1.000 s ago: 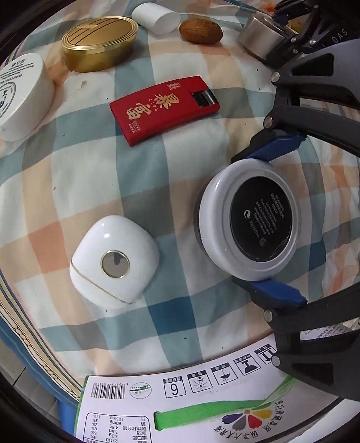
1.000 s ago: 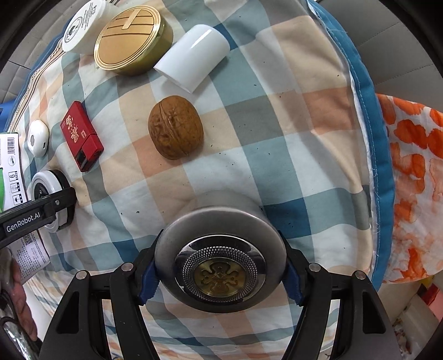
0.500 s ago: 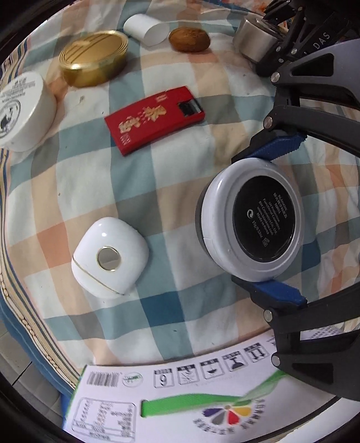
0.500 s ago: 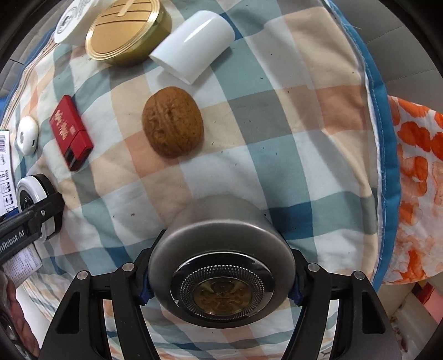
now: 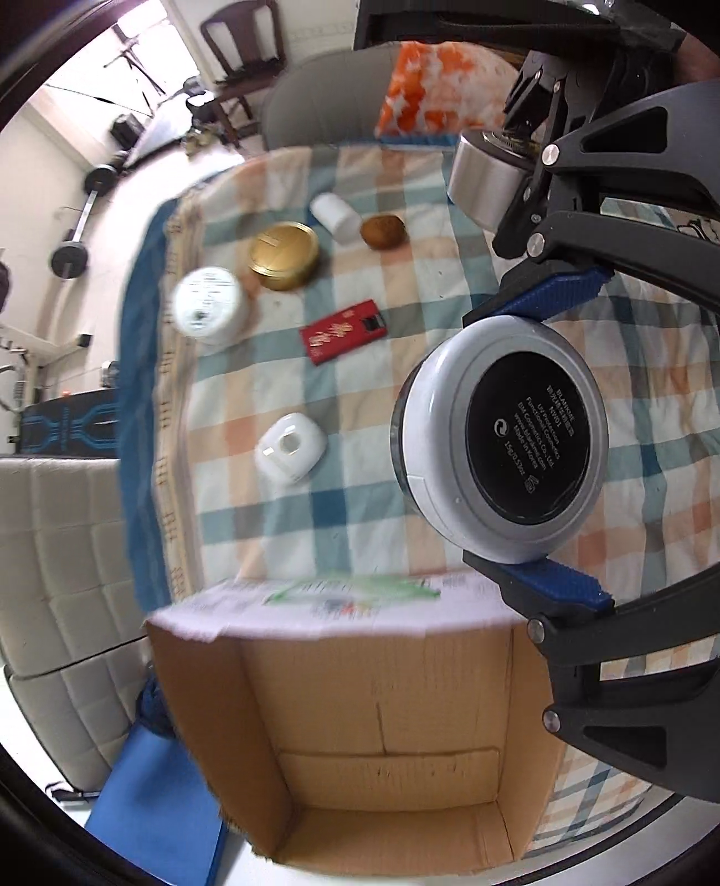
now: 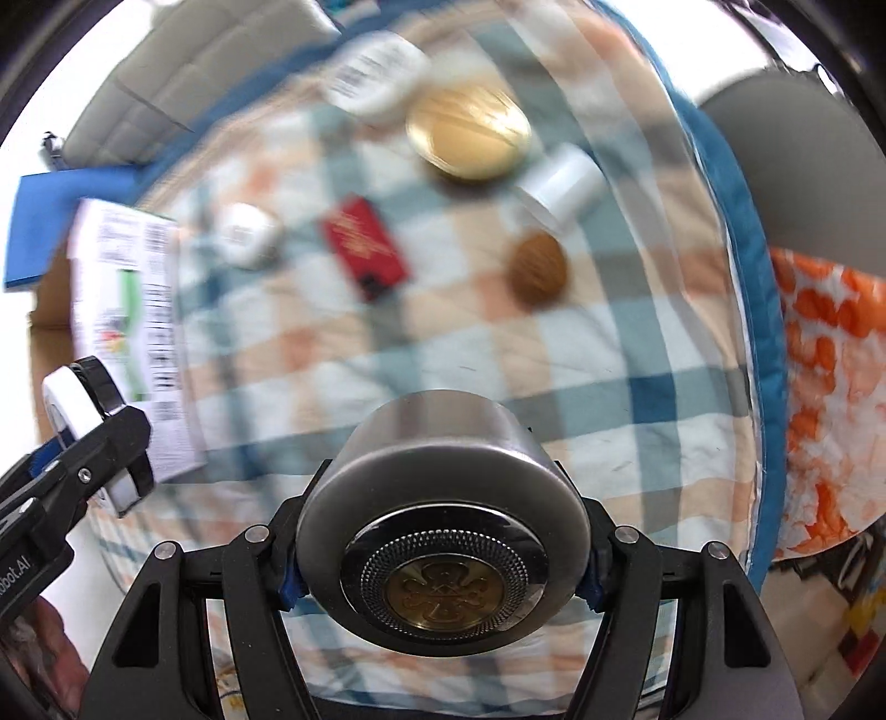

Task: Organize rigid objects
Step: 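Carry both tins into the cardboard box and open both grippers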

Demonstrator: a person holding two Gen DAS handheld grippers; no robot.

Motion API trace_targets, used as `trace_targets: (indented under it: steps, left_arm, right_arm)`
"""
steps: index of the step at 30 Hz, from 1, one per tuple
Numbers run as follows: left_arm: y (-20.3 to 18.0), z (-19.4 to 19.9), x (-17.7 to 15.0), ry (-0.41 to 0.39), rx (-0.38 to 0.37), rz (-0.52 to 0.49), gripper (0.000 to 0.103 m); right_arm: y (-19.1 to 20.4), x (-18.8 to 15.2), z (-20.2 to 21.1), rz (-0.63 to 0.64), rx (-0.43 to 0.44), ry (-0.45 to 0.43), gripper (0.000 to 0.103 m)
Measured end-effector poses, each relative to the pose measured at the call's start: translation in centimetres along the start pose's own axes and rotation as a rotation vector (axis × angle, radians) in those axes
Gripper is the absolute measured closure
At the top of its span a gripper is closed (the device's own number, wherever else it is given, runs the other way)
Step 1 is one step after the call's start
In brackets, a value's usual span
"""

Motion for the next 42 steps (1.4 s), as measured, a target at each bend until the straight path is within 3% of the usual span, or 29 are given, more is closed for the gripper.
trace_targets:
  steps: [6,11,15,20,25,31,36,42]
  left_arm:
    - [6.9,6.1,3.3,-0.090,-0.015,0.029,0.030]
    - [14.8,7.4,5.9,-0.105,0.025,0.051,0.030]
    - [20.6,5.2,7.9,-0.059,0.018,0.097,0.030]
    - [27.0,-0.3,10.0,0.031,-0.005,0.180,0.030]
    - [30.2,-5.9,11.2,0.117,-0.043,0.239,0.030]
    - [30.8,-10.7,11.2,0.198,-0.111,0.283,0.030]
    - [29.6,-12.6,11.0,0.232,-0.161,0.284,0.029]
    - [30.0,-12.7,11.0,0.246,-0.144,0.291,0.029]
  right_arm:
    - [10.4,1.9,5.6,0.089,0.072,-0.085,0.030]
    - [20.1,3.7,6.3,0.148,0.109,-0.108,0.030]
    - [27.5,5.5,3.3,0.194,0.101,-0.116,0.030]
    - [33.3,7.8,-2.0,0.218,0.076,-0.092,0.030]
    - [36.1,9.3,-7.4,0.246,0.022,-0.056,0.030]
    - [37.3,10.3,-11.9,0.260,-0.032,-0.014,0.030]
    - [37.2,10.8,-14.2,0.255,-0.046,0.008,0.030]
    - [37.2,10.7,-15.2,0.233,-0.044,0.031,0.029]
Point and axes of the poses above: each gripper's, at about its wrist camera, not at the fingertips, and z roughly against the way its jaws point, y to its left, x to its top, the point moved 3 cm from there along -z, roughly the way its jaws point, and after that the axes turned 9 degrees about -y, right-handed, at the moved point
